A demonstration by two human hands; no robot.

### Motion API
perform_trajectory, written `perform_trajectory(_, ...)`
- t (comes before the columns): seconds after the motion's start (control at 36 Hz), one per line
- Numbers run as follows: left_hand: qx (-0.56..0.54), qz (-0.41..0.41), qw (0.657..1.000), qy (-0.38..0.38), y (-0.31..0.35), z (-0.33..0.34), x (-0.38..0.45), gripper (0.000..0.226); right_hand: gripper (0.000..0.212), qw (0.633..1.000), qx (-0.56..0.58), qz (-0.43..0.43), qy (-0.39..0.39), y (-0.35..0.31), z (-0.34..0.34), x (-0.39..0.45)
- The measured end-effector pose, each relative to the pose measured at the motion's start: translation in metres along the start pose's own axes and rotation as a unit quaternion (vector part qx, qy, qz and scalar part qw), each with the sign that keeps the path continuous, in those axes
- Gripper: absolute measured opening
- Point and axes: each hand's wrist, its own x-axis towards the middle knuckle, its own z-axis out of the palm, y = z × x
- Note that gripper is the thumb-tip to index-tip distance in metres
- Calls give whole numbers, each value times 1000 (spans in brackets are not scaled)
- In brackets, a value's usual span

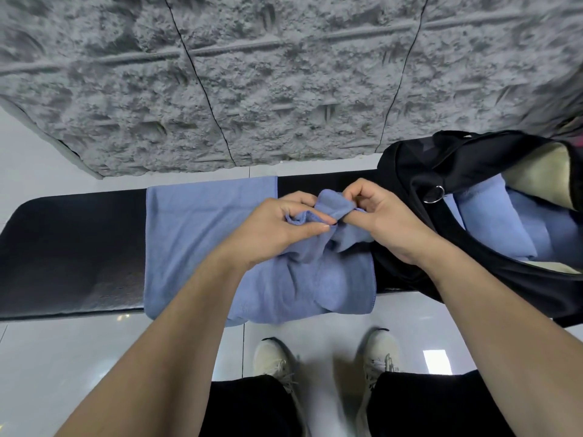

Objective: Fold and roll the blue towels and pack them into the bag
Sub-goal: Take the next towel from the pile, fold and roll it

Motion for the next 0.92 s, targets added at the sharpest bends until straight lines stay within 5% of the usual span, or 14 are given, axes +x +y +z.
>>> perform_trajectory(0.61, 77, 36, 996, 24, 9, 20, 7, 18, 33, 995, -101, -3, -3, -2, 15, 0)
perform_trajectory(0.83, 114, 59, 950, 284, 1, -6, 8, 34, 31, 995, -46, 17, 86, -4, 4, 1)
perform_trajectory(0.92, 118, 28, 931, 345, 3, -14, 2, 23, 23, 994, -52, 28, 87, -3, 0, -3)
